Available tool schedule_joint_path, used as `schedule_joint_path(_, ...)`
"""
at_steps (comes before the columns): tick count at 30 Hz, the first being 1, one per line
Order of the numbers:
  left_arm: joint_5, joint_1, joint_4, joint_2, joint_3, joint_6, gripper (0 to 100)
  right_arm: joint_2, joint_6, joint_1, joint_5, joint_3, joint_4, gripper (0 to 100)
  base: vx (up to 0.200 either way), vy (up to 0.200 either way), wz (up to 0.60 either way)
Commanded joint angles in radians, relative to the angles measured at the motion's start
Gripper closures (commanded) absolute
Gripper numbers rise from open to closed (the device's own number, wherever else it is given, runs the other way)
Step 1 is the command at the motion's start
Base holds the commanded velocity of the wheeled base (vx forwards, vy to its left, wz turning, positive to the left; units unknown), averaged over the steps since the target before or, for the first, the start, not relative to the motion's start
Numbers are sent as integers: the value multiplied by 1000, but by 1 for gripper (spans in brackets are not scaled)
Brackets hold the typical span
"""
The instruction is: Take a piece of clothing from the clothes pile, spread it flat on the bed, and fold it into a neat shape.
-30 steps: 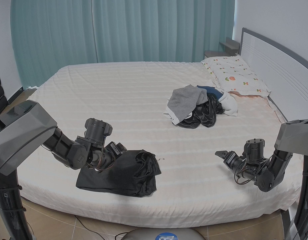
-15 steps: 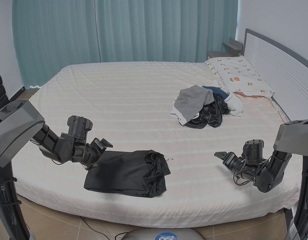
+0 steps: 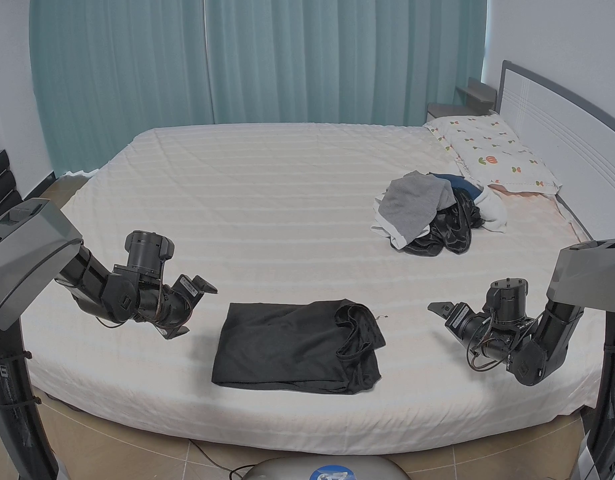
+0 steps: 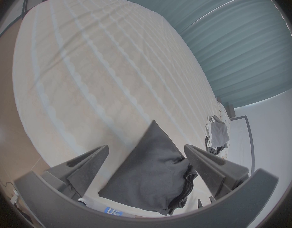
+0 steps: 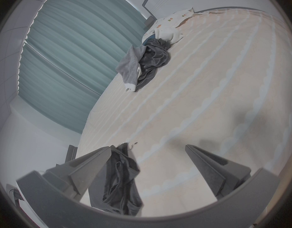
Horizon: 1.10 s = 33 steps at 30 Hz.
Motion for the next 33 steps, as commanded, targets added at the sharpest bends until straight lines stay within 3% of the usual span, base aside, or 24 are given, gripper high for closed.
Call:
schedule_joint_path(1, -1, 2, 0, 6, 0, -1, 0, -6, -1, -1, -1, 2, -1, 0, 0, 200, 0)
schedule_joint_path(10, -1, -1, 0, 17, -2, 1, 0, -10, -3, 5, -2, 2, -1, 0, 0, 200, 0)
schedule_joint_path(19, 2, -6, 0, 22, -3, -5, 0, -9, -59, 64, -13, -12, -1, 0, 0, 0, 0)
schedule_joint_path(25, 0, -8, 0, 29, -6, -5, 0, 16, -108, 88, -17, -73, 10, 0, 200, 0, 0)
schedule_joint_path(33, 3, -12, -2, 51, -5, -1, 0, 105, -167, 117, -50, -125, 5, 0, 0, 0, 0)
